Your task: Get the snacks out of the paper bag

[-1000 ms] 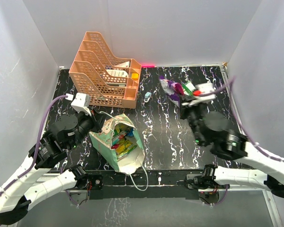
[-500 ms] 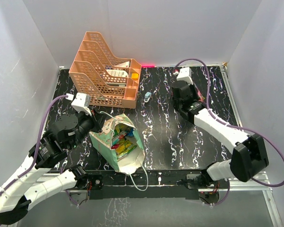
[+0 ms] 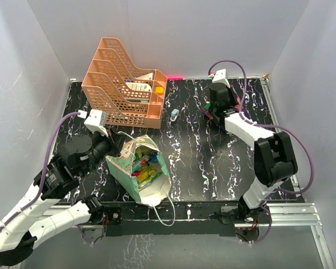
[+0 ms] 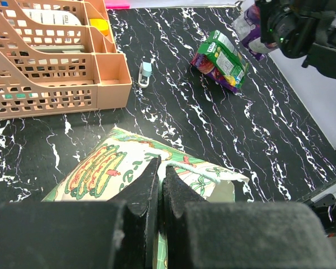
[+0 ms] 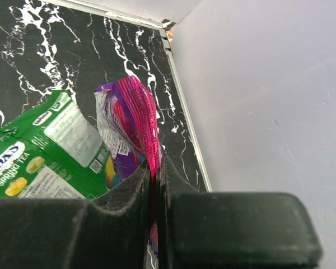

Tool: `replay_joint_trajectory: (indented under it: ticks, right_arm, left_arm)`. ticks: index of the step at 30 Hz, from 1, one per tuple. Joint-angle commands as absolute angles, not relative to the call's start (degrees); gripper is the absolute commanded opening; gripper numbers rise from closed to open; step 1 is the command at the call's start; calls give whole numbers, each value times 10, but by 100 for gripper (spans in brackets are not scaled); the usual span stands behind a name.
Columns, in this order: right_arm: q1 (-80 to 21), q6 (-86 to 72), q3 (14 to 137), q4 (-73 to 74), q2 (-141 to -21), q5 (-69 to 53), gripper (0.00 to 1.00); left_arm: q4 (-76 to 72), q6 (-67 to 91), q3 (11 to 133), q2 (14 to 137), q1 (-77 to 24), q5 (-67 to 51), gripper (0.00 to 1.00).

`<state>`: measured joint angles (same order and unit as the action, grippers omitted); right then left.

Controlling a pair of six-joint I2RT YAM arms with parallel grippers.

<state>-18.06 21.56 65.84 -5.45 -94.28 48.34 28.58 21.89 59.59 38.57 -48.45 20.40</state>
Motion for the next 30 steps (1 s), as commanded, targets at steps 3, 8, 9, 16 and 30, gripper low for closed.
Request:
replay_joint_trajectory:
  ticks: [3, 8, 9, 16, 30]
  right_arm:
    - [-185, 257, 703, -152, -988, 498, 7]
    - [-205, 259, 698, -166, -1023, 492, 7]
    - [-209, 259, 697, -168, -1030, 492, 7]
    - [-237, 252, 697, -170, -1077, 503, 7]
    - [-242, 237, 702, -186, -1163, 473, 7]
  left_arm:
    - [292, 213, 619, 374, -483, 220, 0]
    - [291, 211, 617, 373, -483, 222, 0]
    - [289, 211, 617, 374, -482, 221, 0]
    - [289, 209, 617, 377, -482, 220, 0]
    - [294, 205, 619, 374, -483, 225, 0]
